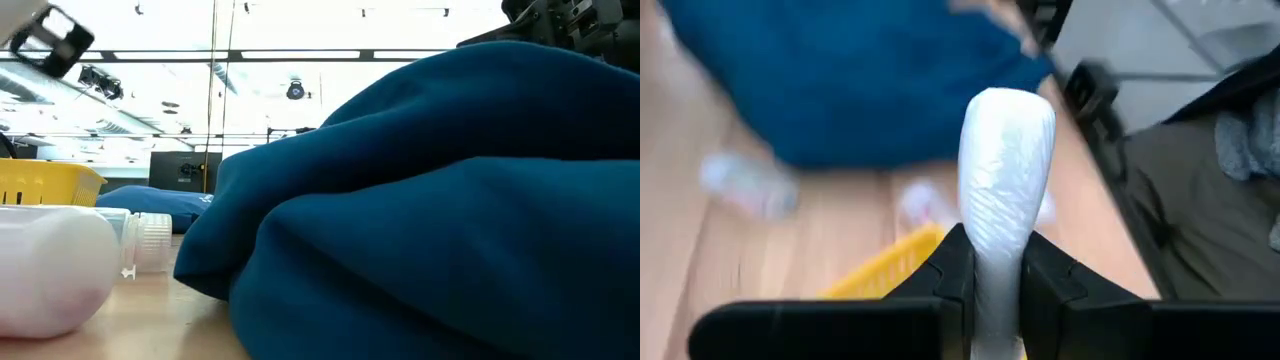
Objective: Pick & Place Medicine items
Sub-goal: Put the top white rolled gauze into the yellow bin, then put the white rolled gauze into the yellow bin
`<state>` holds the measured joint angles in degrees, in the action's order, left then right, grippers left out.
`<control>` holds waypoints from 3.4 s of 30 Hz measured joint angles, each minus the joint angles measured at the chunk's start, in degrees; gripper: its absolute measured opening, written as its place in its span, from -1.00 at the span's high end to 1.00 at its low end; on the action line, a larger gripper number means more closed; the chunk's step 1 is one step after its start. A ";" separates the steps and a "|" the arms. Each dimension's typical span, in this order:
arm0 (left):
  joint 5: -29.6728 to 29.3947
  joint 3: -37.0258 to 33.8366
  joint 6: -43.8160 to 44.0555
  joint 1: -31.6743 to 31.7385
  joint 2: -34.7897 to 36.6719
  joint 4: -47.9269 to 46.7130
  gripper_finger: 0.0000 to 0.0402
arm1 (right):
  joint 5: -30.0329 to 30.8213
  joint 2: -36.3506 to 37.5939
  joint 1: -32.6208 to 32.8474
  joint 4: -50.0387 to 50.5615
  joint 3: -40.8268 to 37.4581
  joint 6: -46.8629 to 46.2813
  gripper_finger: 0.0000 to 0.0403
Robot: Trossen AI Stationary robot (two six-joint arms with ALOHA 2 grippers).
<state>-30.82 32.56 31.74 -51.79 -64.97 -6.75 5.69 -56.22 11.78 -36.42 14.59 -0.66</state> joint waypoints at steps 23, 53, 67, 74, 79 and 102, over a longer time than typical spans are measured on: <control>22.38 0.02 16.75 7.45 -9.30 -14.76 0.76 | 0.28 0.00 -0.01 0.21 0.00 0.22 0.01; 21.86 7.65 15.58 6.72 -9.16 -16.74 -0.13 | 0.73 0.00 -0.01 0.24 0.00 0.46 0.01; 20.01 15.22 13.11 2.97 -16.62 -15.82 -0.12 | 2.51 0.01 -0.01 0.28 0.00 1.55 0.01; 13.68 25.55 6.04 -0.12 -24.50 -23.86 -0.10 | 2.51 -0.01 -0.01 0.38 0.00 1.50 0.01; 11.41 31.25 4.64 -2.94 -30.28 -28.87 -0.07 | 2.67 0.01 0.05 0.66 0.00 1.32 0.01; 18.98 35.17 7.95 -6.39 -44.77 -29.62 -0.06 | 2.58 -0.01 0.05 1.27 0.00 1.37 0.01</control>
<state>-11.84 67.72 39.69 -58.17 -109.74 -36.37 8.27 -56.22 11.84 -35.16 14.59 0.71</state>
